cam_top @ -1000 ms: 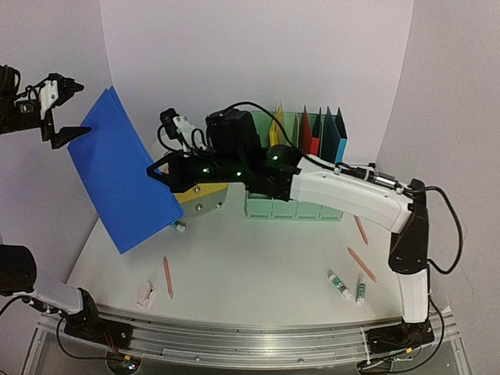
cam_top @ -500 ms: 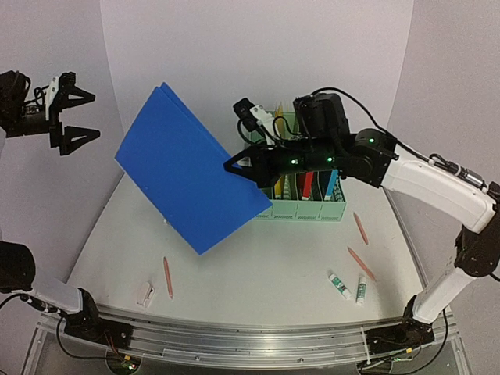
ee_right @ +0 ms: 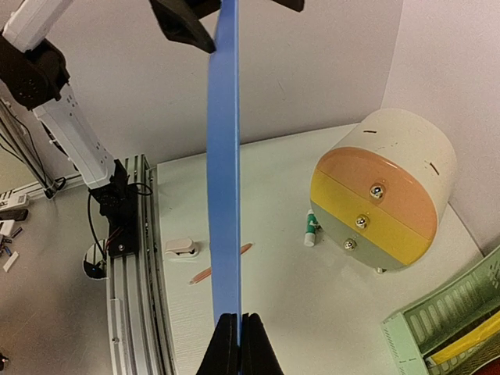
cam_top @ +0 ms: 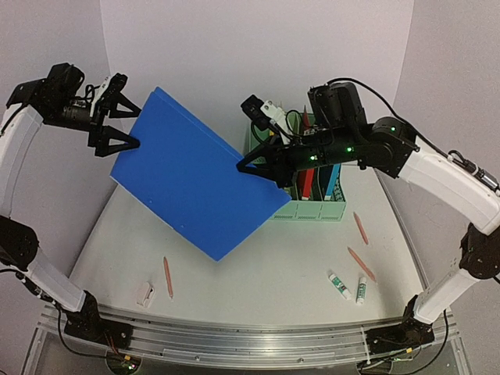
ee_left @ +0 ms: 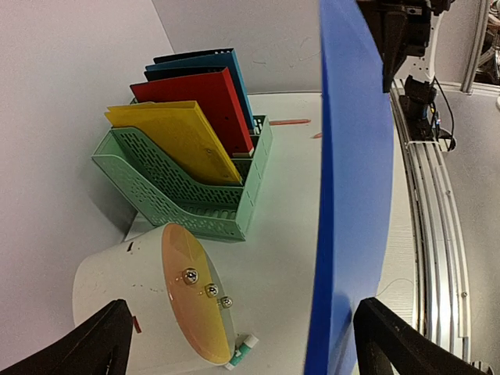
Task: Organize the desk
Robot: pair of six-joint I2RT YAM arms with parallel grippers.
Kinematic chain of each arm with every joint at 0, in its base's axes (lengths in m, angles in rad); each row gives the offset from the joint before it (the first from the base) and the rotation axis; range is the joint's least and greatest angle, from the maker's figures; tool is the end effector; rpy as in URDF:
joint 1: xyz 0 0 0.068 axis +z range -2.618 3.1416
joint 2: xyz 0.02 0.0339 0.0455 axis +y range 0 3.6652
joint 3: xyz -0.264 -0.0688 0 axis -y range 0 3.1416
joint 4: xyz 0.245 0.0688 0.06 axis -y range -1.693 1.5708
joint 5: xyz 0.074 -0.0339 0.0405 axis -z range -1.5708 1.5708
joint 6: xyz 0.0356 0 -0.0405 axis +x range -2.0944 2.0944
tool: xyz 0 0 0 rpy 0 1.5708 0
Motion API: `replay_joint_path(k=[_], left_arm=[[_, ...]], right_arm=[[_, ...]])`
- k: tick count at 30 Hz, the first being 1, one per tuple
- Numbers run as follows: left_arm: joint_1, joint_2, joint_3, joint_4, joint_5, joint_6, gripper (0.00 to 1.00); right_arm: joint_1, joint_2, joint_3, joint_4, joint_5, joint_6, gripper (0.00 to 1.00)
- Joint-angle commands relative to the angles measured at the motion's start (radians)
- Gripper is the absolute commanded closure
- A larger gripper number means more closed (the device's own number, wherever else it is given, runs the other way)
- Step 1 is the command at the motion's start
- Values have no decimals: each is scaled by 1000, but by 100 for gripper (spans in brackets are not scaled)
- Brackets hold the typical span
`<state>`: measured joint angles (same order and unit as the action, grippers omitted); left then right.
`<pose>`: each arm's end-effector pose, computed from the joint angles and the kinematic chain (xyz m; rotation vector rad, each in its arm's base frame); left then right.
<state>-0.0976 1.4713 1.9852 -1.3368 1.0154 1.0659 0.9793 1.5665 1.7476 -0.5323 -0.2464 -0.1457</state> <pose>0.2366 -0.0536 0.4809 1.4441 1.4119 -0.6112 0.1885 0.2962 0.4433 -1.2043 1.5882 0.7865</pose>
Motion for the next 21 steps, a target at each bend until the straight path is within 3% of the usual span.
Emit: replay_joint_path(k=[1,7,10,12,14,15,19,21], left_arm=[[-59,31,73,-64,-36,-4,2],[-188,8,-1,-71,-25,-6,10],[-209,27,36,-87,-15,-33,26],[-211,29,49,-88,1,-50,51],[-212,20,49,-88,30,-51,88],[-212,16,51,-87,44,-54,97],[-212,18,70,-74,75,-100,100],[-212,3,42,31,75,-234,100]], right_arm=[[3,-45,70,36,-51,-16,100],[3,-38,93,32,-82,-61,100],[4,-39,99,32,-72,-89,100],[3,-38,101,32,-64,-110,100],[-1,-33,104,31,-55,-123,100],[-6,-30,105,31,-52,-126,100],[-41,-24,101,37,1,-120,100],[-50,-18,106,47,139,-103,100]])
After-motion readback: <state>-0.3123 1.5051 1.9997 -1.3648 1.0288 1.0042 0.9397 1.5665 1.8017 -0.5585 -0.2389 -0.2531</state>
